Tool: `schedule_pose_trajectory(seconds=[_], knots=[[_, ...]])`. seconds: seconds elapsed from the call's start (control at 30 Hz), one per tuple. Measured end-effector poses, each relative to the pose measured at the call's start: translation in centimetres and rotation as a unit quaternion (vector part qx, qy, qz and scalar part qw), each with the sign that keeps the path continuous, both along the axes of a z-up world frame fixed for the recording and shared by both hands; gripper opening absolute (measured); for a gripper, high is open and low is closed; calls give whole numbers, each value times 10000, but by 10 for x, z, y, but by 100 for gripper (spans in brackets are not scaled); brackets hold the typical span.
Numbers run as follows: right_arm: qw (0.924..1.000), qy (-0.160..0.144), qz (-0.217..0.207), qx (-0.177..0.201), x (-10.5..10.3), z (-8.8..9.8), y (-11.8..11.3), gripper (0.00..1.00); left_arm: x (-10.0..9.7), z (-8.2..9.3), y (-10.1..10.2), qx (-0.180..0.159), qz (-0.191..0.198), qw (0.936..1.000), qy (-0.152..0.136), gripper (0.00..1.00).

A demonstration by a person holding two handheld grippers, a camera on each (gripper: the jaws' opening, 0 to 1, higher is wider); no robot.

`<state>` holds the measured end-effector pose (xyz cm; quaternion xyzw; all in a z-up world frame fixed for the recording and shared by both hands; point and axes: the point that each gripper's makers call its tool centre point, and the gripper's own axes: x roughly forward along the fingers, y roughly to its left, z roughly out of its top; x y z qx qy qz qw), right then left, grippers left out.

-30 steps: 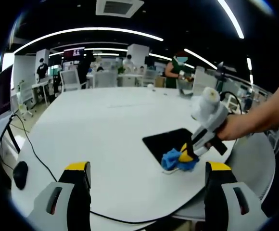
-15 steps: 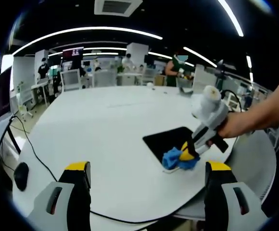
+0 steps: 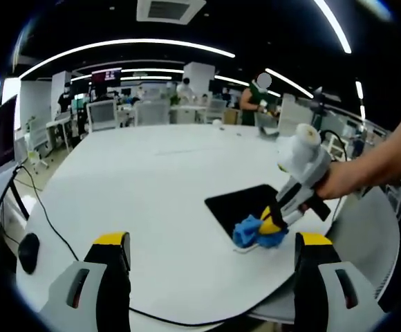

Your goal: Wipe the mirror surface with the cleaning cloth until all visible marks leave the cleaned area.

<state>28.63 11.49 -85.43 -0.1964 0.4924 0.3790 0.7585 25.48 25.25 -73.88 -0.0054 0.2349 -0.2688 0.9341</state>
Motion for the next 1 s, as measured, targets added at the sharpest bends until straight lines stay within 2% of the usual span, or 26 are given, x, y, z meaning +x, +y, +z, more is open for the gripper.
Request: schedule_pose_trajectory(seconds=[0.37,0.73,1.0], knots=[[9999,-18,102,59,-1,-1,0,1,-5,-6,10,10,88,9999,72,99],[9998,-3,161,69,-2,0,-1,1,-7,-9,5,10,62,9999,93,99],[9999,21,160,44,-3,0,-10,1,-8,-7,3,-3,44,10000,76,99]])
